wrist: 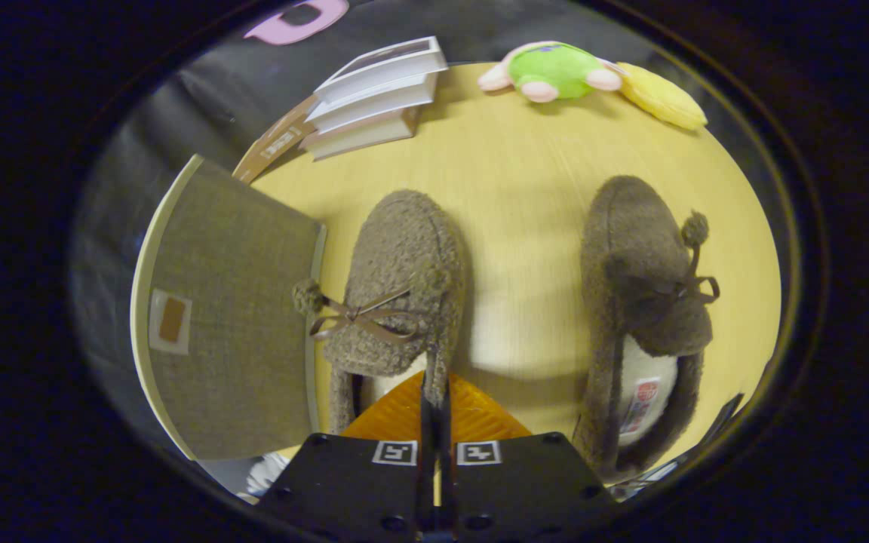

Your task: Open the storage box then place both shoes into the box .Put the left shoe in first, then the right shoe, with the right side of both shoes facing outward in a uniform manner.

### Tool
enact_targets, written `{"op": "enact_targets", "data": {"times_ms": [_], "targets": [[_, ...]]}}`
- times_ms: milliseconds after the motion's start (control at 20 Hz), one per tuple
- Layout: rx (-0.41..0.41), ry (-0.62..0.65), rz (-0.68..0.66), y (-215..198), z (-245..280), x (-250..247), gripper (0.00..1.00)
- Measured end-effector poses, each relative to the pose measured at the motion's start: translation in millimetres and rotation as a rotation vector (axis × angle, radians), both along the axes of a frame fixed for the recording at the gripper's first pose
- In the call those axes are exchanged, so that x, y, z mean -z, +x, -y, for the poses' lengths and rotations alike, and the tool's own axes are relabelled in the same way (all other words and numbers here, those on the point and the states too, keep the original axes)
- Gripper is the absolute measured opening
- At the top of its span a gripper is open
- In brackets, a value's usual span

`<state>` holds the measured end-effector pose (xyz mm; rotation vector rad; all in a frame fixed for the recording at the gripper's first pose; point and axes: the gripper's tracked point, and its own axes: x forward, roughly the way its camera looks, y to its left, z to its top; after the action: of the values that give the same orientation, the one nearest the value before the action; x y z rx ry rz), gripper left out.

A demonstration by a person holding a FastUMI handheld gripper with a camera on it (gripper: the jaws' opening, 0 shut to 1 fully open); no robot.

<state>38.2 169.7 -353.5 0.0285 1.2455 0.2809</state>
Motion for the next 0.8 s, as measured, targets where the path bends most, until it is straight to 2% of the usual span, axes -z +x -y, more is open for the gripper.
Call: {"op": "enact_targets", "data": {"times_ms": [300,600,800], "targets": [[0.123,0.173,-0.050,-8.8,-13.1,-17.1,0.05],[0.175,0.322,-0.053,-12.4,-23.4,-56.2,0.05],[0.176,0.400,-0.030,-17.6,-35.2,-108.0,0.05]]}}
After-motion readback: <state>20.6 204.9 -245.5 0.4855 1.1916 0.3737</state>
